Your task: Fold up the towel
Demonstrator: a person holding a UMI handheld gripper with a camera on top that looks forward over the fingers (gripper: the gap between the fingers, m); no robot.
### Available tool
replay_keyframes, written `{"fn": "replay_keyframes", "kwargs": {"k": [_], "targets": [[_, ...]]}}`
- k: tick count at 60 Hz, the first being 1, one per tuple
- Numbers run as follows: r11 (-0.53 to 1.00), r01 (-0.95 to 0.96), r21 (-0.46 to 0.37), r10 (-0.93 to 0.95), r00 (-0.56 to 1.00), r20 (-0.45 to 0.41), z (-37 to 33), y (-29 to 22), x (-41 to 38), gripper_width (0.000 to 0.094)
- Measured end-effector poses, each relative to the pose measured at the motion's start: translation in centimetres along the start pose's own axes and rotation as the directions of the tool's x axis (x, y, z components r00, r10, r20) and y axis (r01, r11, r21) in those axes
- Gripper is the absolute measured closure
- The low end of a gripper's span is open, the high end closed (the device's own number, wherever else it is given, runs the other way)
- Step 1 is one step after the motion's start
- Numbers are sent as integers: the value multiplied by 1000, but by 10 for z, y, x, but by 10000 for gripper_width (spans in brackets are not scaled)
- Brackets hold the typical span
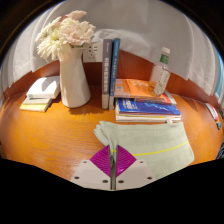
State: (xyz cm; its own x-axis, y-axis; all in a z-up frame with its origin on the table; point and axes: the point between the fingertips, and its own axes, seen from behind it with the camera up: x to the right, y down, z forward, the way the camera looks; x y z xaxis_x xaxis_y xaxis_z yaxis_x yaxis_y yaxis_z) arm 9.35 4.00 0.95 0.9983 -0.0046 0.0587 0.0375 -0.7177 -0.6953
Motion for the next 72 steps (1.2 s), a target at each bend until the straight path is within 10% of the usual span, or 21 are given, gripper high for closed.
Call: {"fn": "replay_keyframes", "kwargs": {"k": [15, 29, 41, 72], "targets": [[984, 71, 160, -45, 986, -160, -83, -89, 139, 896], [994, 20, 106, -11, 996, -92, -37, -37, 236, 871], [990, 136, 25, -132, 985, -107, -42, -16, 256, 333], [921, -8, 389, 29, 999, -46, -304, -85, 119, 321]]}}
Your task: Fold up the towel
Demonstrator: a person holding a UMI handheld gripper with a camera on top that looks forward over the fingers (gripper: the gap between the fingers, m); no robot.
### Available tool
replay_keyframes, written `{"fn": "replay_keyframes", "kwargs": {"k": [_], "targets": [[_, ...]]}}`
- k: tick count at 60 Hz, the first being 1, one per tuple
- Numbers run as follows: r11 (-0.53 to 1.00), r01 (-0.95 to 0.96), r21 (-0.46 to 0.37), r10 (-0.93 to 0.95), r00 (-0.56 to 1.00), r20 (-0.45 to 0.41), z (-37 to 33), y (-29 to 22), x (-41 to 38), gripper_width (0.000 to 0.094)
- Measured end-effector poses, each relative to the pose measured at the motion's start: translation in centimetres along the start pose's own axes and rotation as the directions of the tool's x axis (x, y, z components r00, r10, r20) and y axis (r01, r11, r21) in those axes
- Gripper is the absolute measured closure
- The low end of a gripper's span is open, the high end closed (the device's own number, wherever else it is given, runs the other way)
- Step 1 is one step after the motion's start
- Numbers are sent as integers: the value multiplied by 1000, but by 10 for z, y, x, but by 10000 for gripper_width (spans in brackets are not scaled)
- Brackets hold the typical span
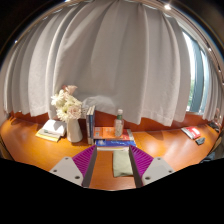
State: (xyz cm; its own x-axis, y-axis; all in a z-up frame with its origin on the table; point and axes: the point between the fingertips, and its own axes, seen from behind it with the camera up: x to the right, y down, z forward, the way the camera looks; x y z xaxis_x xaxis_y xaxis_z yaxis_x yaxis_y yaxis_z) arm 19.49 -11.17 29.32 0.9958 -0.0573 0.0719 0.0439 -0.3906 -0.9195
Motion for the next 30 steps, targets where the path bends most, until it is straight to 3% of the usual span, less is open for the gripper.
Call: {"fn": "replay_keyframes", "kwargs": {"k": [14, 30], "targets": [[999, -49, 6, 49, 998, 41, -79, 27, -61, 321], [1000, 13, -24, -12, 998, 64, -111, 54, -91, 320]]}}
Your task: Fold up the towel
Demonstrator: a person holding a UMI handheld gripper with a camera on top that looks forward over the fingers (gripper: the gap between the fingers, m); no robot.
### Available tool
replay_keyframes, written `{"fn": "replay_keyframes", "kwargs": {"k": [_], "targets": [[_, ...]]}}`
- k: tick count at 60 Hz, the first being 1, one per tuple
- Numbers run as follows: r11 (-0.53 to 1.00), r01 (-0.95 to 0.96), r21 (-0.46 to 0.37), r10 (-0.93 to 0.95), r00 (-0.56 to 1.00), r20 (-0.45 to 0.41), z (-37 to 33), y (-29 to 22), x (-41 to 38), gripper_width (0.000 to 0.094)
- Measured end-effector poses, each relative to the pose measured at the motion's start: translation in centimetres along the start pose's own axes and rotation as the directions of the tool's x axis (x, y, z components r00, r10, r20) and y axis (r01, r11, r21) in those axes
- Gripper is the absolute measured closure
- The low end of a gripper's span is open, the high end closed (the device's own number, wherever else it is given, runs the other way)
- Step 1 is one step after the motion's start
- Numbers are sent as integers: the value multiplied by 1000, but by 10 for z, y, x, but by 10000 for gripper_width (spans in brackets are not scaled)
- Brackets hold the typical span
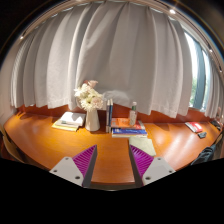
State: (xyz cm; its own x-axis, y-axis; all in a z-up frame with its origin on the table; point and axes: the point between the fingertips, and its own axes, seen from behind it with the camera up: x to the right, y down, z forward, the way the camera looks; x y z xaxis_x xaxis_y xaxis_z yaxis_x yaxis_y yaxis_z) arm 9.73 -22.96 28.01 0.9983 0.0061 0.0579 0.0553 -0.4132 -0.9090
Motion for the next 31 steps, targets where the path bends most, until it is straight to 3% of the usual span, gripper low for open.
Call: {"fn": "replay_keyframes", "kwargs": {"k": [31], "targets": [[999, -44, 8, 44, 999, -14, -8, -6, -15, 321]]}}
